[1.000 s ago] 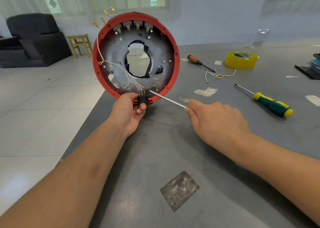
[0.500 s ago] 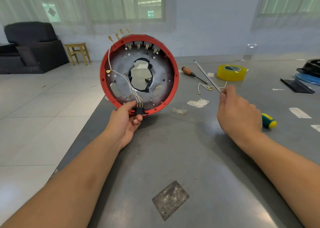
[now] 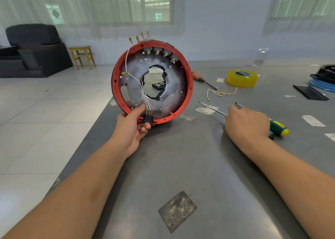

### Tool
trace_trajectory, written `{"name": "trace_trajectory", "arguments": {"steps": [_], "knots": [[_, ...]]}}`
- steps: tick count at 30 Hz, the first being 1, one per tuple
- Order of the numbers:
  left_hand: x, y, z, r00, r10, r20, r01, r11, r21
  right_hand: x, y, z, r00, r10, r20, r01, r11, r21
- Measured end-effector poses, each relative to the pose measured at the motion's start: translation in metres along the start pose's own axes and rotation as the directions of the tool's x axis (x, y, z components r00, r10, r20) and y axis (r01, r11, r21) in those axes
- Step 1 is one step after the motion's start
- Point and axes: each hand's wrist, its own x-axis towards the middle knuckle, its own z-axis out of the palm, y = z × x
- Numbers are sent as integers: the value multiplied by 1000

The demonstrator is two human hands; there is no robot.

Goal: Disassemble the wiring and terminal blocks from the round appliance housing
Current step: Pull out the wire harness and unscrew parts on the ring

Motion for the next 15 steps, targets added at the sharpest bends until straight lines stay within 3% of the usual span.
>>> {"name": "trace_trajectory", "arguments": {"steps": [9, 12, 15], "knots": [[0, -5, 1, 998, 60, 12, -60, 997, 40, -12, -4, -7, 1000, -18, -1, 18, 1000, -22], [1, -5, 1, 999, 47, 4, -47, 998, 39, -20, -12, -21, 961, -108, -253, 144, 981, 129], [2, -5, 0, 999, 40, 11, -41, 998, 47, -31, -37, -37, 876, -192, -442, 392, 817, 423]]}}
